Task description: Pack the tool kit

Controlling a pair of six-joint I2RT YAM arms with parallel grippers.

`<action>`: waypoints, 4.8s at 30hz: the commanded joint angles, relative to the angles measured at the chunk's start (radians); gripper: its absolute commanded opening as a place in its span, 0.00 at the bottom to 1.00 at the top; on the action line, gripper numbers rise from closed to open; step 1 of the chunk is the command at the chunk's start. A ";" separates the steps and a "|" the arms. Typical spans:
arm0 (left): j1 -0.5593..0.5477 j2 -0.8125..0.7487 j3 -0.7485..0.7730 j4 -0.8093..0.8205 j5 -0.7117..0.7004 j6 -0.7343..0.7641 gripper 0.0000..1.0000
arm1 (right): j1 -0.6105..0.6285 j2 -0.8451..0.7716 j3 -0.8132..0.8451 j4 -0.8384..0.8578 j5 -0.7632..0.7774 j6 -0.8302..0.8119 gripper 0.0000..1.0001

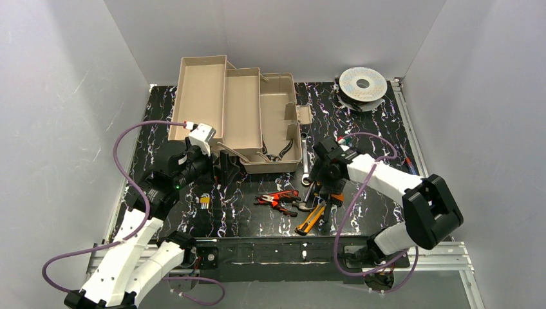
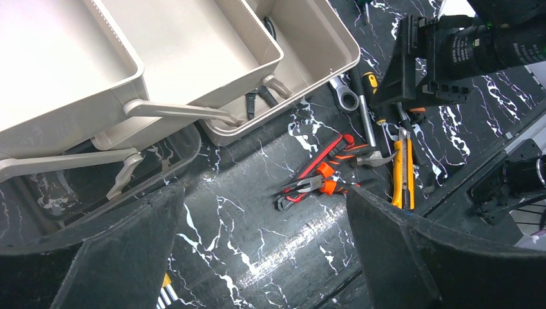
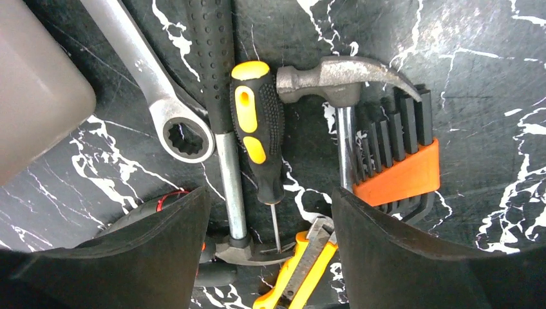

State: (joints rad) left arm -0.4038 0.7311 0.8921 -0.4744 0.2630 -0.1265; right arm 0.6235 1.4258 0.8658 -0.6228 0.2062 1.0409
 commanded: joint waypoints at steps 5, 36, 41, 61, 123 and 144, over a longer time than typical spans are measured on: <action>-0.007 -0.018 -0.010 -0.004 0.009 0.008 0.98 | 0.005 -0.088 0.018 -0.066 0.091 -0.107 0.76; -0.006 -0.057 -0.013 -0.008 -0.009 0.009 0.98 | 0.424 0.083 -0.035 -0.124 0.078 0.393 0.59; -0.006 -0.053 -0.013 -0.007 -0.004 0.007 0.98 | 0.424 0.059 0.008 -0.176 0.171 0.377 0.31; -0.007 -0.053 -0.011 -0.006 -0.018 0.008 0.98 | 0.310 -0.241 0.200 0.073 0.273 -0.270 0.27; -0.375 0.050 0.054 -0.057 -0.525 0.122 0.96 | 0.013 -0.351 -0.043 0.625 0.120 -0.707 0.84; -0.845 0.324 0.000 -0.088 -0.496 0.091 0.98 | 0.015 -0.396 -0.437 1.036 0.341 -0.542 0.82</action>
State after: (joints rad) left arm -1.2457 1.0451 0.9211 -0.5762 -0.2337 0.0341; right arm 0.6369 1.0138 0.4328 0.3546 0.4732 0.4583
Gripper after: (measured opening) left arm 0.981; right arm 0.821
